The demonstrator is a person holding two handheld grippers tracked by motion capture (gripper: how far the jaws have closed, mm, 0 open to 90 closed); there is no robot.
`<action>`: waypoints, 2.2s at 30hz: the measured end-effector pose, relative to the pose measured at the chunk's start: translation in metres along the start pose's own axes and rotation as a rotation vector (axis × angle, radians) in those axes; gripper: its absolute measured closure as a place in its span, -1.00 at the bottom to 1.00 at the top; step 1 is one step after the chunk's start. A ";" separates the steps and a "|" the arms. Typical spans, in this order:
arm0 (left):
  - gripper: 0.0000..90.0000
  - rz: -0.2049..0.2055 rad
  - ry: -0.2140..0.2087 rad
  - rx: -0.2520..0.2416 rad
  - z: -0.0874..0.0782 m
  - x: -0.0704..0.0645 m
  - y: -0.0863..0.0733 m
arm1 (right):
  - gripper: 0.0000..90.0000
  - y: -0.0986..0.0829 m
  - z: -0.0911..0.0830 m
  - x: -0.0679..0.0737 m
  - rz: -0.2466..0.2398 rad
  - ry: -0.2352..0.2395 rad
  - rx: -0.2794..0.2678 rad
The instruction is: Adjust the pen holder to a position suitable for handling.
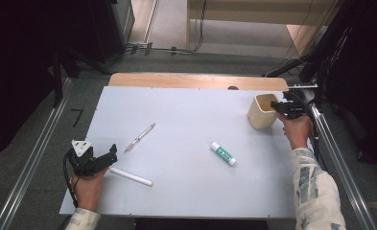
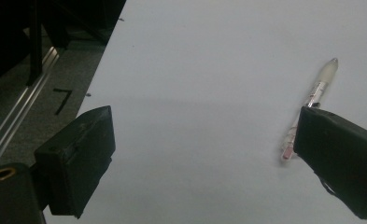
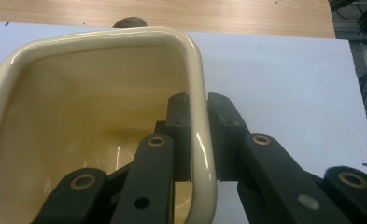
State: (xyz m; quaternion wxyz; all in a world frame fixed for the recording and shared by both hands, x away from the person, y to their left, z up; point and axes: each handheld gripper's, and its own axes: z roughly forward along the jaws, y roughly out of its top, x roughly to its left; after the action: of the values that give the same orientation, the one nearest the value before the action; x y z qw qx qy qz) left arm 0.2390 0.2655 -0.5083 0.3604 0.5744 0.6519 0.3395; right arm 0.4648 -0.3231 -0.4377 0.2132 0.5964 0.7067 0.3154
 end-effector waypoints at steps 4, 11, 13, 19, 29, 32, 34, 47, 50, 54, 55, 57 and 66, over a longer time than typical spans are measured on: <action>-0.86 -0.003 -0.002 0.000 0.000 0.000 0.000 | 0.77 0.001 0.000 0.004 -0.028 -0.034 0.015; -0.86 -0.008 -0.002 -0.004 0.000 0.000 0.001 | 0.80 0.001 -0.001 0.007 -0.048 -0.064 0.011; -0.86 -0.009 -0.003 -0.004 0.000 0.000 0.001 | 0.80 0.000 -0.001 0.009 -0.049 -0.073 0.008; -0.86 -0.010 -0.005 -0.007 0.001 0.000 0.001 | 0.81 0.000 -0.001 0.026 -0.074 -0.037 0.002; -0.86 -0.010 -0.005 -0.009 0.000 0.000 0.002 | 0.81 0.004 0.006 0.087 -0.142 0.044 0.003; -0.86 -0.010 -0.007 -0.009 0.000 -0.001 0.001 | 0.81 0.003 0.010 0.113 -0.160 0.069 0.011; -0.86 -0.008 -0.009 -0.008 0.000 -0.001 0.002 | 0.81 0.002 0.013 0.142 -0.215 0.084 0.024; -0.86 -0.009 -0.018 -0.011 -0.001 -0.001 0.001 | 0.81 -0.011 0.012 0.245 -0.345 0.141 0.037; -0.86 -0.012 -0.019 -0.011 -0.001 -0.001 0.001 | 0.81 -0.017 0.012 0.260 -0.372 0.145 0.033; -0.86 -0.010 -0.020 -0.008 -0.001 -0.001 0.001 | 0.80 -0.017 0.014 0.257 -0.363 0.149 0.040; -0.86 -0.010 -0.020 -0.007 -0.001 -0.001 0.001 | 0.80 -0.017 0.014 0.257 -0.363 0.149 0.040; -0.86 -0.007 -0.020 -0.004 0.000 -0.002 0.001 | 0.73 -0.018 0.014 0.254 -0.352 0.169 0.032; -0.86 -0.002 -0.019 0.000 0.001 -0.003 0.001 | 0.07 -0.018 0.012 0.239 -0.315 0.217 -0.013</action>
State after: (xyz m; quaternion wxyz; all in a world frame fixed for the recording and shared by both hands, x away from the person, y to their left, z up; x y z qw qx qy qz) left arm 0.2400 0.2630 -0.5081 0.3666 0.5771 0.6490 0.3336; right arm 0.4123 -0.0893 -0.4410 0.1862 0.4395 0.8082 0.3450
